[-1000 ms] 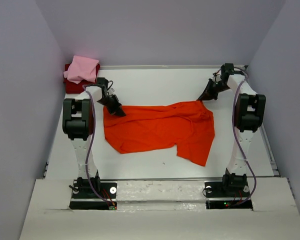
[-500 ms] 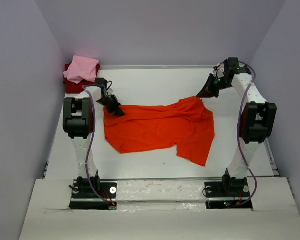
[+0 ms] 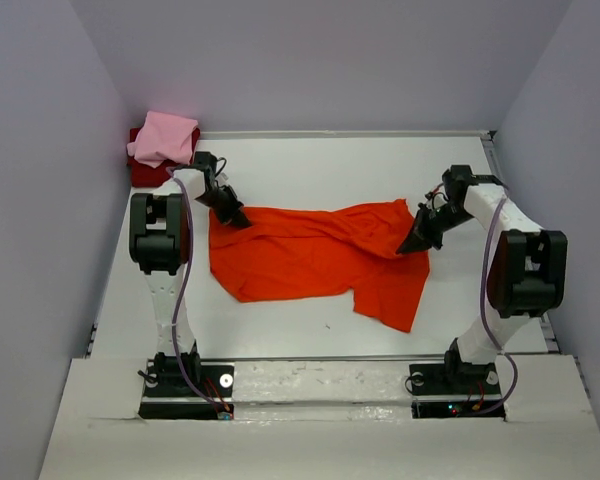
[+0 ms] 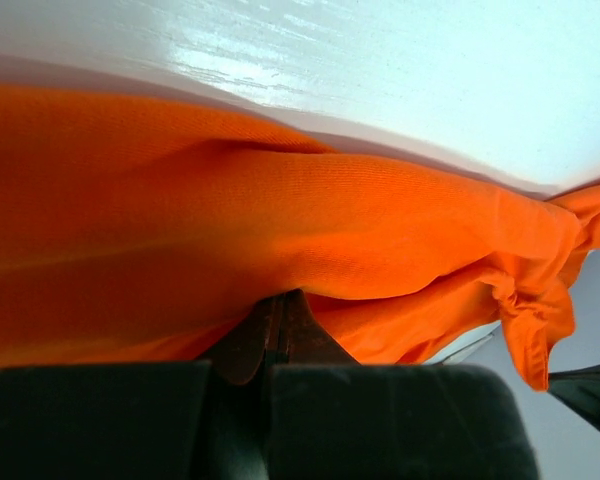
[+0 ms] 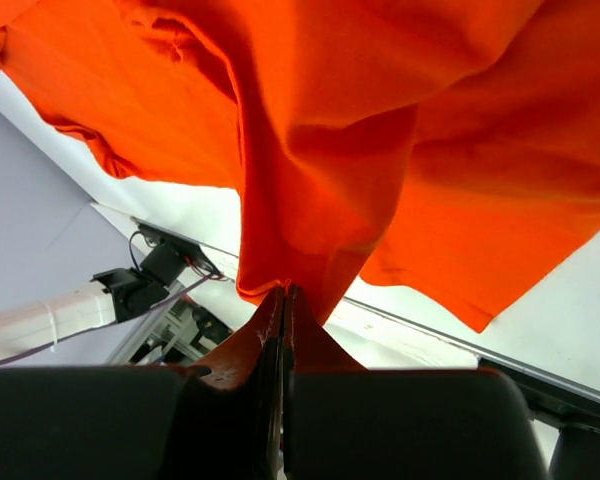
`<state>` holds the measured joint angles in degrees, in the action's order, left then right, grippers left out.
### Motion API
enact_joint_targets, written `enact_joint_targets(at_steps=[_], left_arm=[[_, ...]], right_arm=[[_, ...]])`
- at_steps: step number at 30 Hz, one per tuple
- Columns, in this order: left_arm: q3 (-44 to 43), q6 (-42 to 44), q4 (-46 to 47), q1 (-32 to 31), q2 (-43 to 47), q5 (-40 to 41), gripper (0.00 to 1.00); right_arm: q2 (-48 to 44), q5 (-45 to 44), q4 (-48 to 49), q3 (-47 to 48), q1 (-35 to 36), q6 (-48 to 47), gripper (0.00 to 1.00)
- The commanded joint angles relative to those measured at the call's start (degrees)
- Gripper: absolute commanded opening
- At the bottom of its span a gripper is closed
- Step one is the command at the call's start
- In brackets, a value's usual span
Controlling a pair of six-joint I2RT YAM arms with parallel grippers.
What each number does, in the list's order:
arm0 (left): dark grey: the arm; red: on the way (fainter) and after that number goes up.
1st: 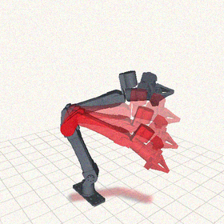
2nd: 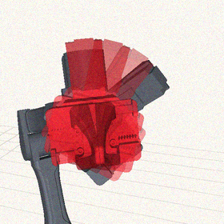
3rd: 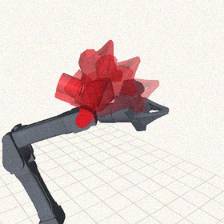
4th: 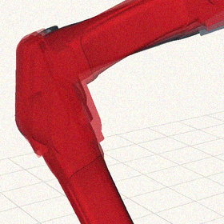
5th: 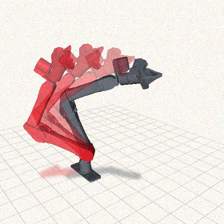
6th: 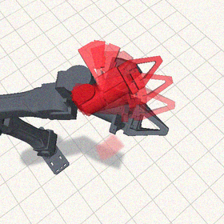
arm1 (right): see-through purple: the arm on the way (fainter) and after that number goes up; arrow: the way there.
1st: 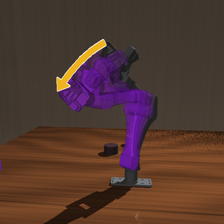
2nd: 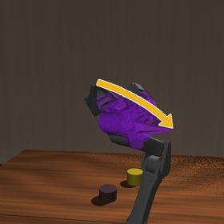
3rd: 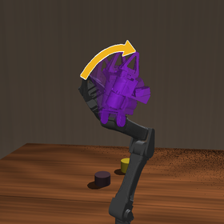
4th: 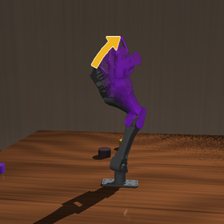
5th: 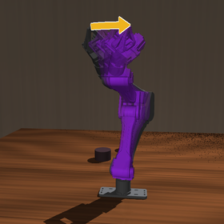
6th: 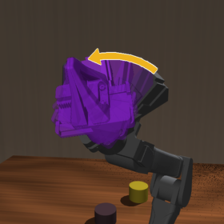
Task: Fold and stack the t-shirts
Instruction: Fold the flattened tshirt in 1/3 of the way
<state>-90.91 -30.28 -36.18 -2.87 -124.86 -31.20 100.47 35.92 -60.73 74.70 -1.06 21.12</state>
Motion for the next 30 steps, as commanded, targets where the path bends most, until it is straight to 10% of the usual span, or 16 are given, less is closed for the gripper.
enact_joint_targets(at_steps=[1, 17, 22, 30], left_arm=[[-1.46, 0.93, -0.55, 0.06, -1.27, 3.16, 0.0], [-1.99, 1.45, -0.73, 0.06, -1.62, 2.72, 0.0], [-2.6, 1.89, -1.17, 0.06, -1.44, 2.81, 0.0], [-4.27, 3.21, -3.1, 0.06, -1.53, 3.34, 0.0]], right_arm=[[-6.94, 0.81, -2.02, -3.57, 0.71, 1.02, 0.0], [-15.47, 2.22, -0.8, -17.91, 5.19, 5.33, 0.05], [-14.34, -4.27, -1.67, -15.03, 5.19, 6.56, 0.72], [-4.15, -6.48, -1.24, 1.75, 5.19, 4.55, 0.79]])
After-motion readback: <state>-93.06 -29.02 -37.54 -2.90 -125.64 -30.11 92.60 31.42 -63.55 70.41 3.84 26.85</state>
